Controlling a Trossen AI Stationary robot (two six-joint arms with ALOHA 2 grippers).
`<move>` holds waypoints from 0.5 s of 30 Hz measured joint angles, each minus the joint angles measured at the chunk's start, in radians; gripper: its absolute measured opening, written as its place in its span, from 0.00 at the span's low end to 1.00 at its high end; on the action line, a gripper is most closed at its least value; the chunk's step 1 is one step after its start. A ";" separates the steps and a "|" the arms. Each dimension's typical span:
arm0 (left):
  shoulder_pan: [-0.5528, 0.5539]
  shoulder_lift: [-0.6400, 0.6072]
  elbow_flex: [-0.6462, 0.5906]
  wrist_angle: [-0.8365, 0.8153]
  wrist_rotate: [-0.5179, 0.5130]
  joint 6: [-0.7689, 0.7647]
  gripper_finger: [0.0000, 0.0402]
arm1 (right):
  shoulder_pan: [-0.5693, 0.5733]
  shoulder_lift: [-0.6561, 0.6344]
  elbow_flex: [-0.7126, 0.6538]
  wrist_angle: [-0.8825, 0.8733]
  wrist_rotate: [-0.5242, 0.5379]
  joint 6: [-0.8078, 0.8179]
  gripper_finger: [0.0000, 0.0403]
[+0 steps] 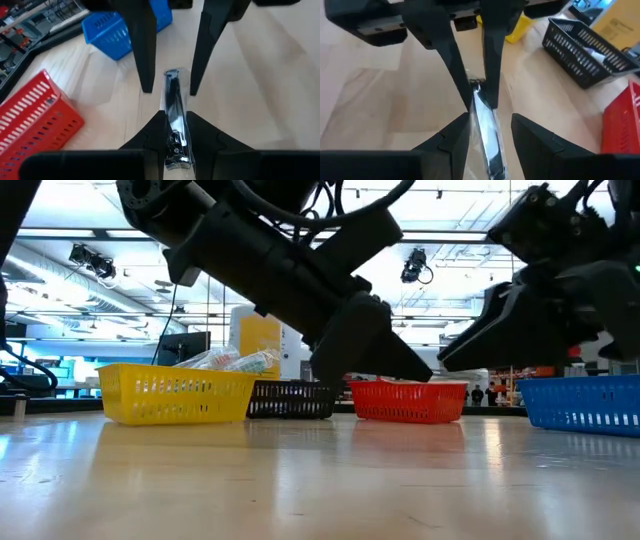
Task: Pick & Place Travel size toiletries
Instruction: Put the silver nail cutter into the blue basket
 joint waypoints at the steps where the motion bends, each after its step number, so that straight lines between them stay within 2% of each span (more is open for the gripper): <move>1: 0.000 0.000 0.000 0.010 0.001 0.003 0.15 | -0.001 0.000 0.000 0.004 -0.002 -0.018 0.39; 8: -0.001 0.000 0.000 0.085 0.028 0.013 0.16 | -0.002 0.000 0.000 -0.028 -0.049 -0.053 0.39; 15: -0.001 0.000 0.000 0.082 0.028 0.021 0.16 | -0.002 0.000 0.000 -0.014 -0.024 -0.050 0.35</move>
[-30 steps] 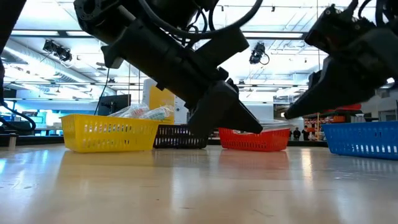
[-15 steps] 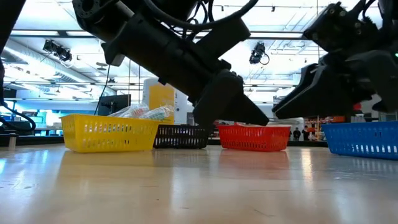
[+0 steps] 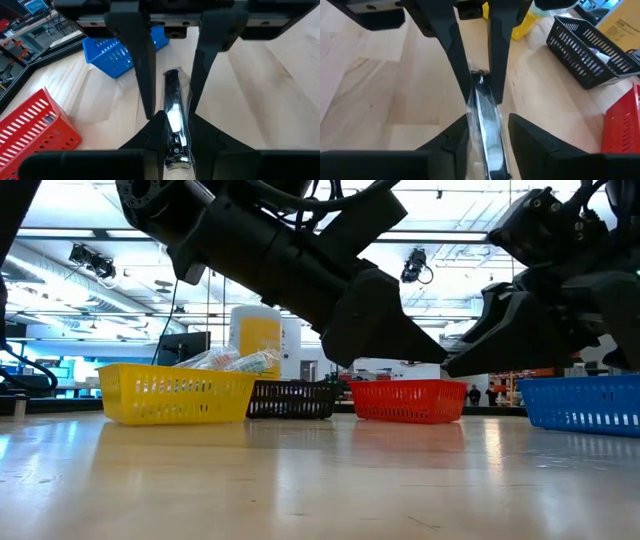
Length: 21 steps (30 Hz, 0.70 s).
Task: Pick & Place Travel size toiletries
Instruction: Put the silver nail cutter into the blue basket
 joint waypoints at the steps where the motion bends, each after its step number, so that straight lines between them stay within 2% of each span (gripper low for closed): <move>1: 0.000 0.000 0.000 -0.005 0.000 0.000 0.16 | 0.000 0.000 0.000 0.004 -0.002 0.000 0.34; 10: 0.000 0.000 0.000 -0.013 0.006 -0.015 0.17 | 0.000 0.000 0.000 0.012 -0.038 0.000 0.19; 16: 0.000 0.000 0.000 -0.012 0.019 -0.032 0.22 | 0.000 0.000 0.000 0.019 -0.054 0.013 0.17; 21: 0.000 0.000 0.000 -0.008 0.015 -0.034 0.27 | 0.001 0.000 0.000 -0.012 -0.075 0.090 0.17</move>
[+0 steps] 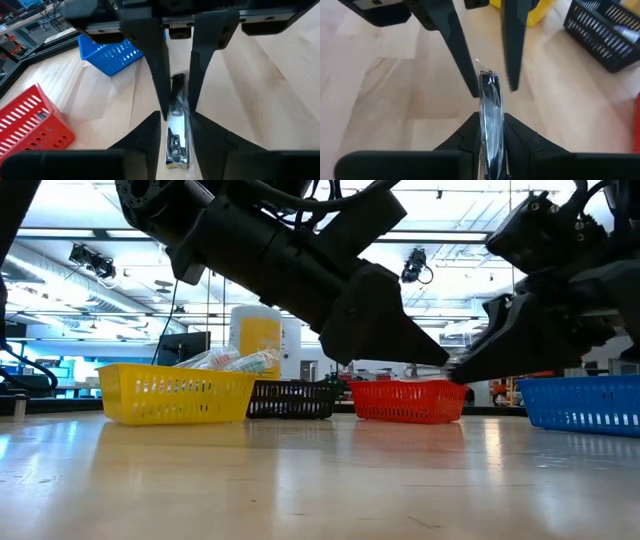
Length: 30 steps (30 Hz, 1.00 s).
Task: Pick & Place Travel size toiletries
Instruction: Put the silver nail cutter into the blue basket
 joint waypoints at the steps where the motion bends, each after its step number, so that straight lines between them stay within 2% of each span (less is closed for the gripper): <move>1: 0.000 0.000 0.000 -0.001 0.000 0.000 0.29 | 0.001 0.000 0.000 -0.006 -0.007 0.019 0.17; 8: 0.000 0.000 0.000 -0.012 -0.005 0.000 0.35 | 0.007 -0.064 0.000 -0.151 -0.051 0.117 0.16; 11: 0.000 0.000 0.000 -0.022 -0.006 0.000 0.37 | 0.018 -0.142 0.011 -0.297 -0.052 0.131 0.16; 14: 0.000 0.000 0.000 -0.026 -0.005 -0.011 0.37 | 0.030 -0.248 0.049 -0.530 -0.059 0.151 0.16; 19: 0.000 0.000 0.000 -0.026 -0.005 -0.051 0.38 | 0.034 -0.426 0.102 -0.939 -0.061 0.358 0.16; 25: 0.000 0.000 0.000 -0.017 -0.004 -0.009 0.38 | 0.035 -0.579 0.103 -1.346 -0.199 0.654 0.16; 30: 0.004 0.000 0.000 -0.018 -0.006 0.082 0.38 | 0.035 -0.628 0.103 -1.508 -0.272 0.800 0.16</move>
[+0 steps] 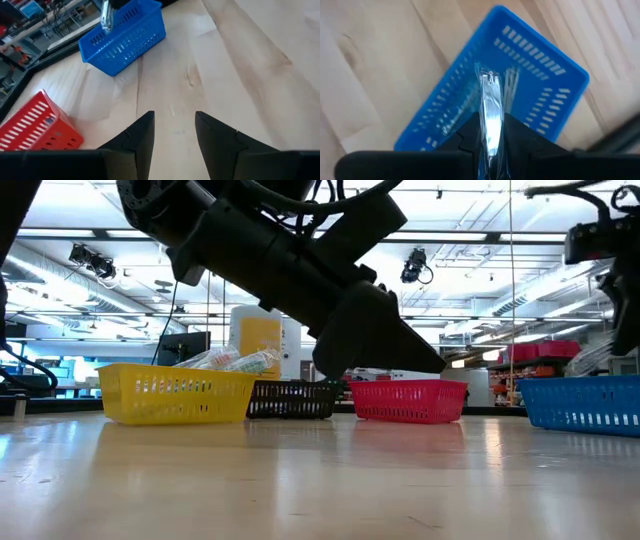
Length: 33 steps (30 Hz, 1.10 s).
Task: Pick & Place Travel size toiletries
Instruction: Put the silver nail cutter into the blue basket, then return to Home Position
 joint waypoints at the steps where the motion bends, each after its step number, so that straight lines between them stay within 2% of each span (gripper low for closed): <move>1: 0.001 0.000 0.000 0.000 -0.001 0.011 0.38 | 0.000 -0.002 0.000 -0.015 -0.006 0.015 0.16; 7: 0.018 0.000 0.000 0.000 -0.002 0.024 0.38 | -0.006 0.005 -0.007 -0.061 -0.013 0.056 0.18; 15: 0.025 0.000 0.000 0.000 -0.002 -0.002 0.38 | -0.035 0.006 -0.042 -0.017 -0.014 0.061 0.30; 20: 0.017 -0.048 -0.001 -0.016 -0.111 0.027 0.37 | -0.061 0.006 0.012 -0.011 -0.009 0.032 0.32; 24: 0.015 -0.181 -0.001 -0.125 -0.161 0.026 0.36 | -0.075 0.006 0.088 0.058 0.121 -0.054 0.32; 26: 0.015 -0.266 -0.001 -0.228 -0.154 0.021 0.36 | -0.081 0.005 0.131 0.120 0.216 -0.173 0.32; 29: 0.015 -0.413 -0.001 -0.399 -0.155 -0.008 0.36 | -0.082 0.003 0.191 0.264 0.304 -0.455 0.32; 31: 0.015 -0.515 -0.001 -0.505 -0.154 -0.049 0.36 | -0.082 -0.005 0.220 0.400 0.297 -0.673 0.32; 33: 0.017 -0.615 -0.001 -0.606 -0.155 -0.082 0.36 | -0.085 -0.021 0.236 0.540 0.236 -0.893 0.32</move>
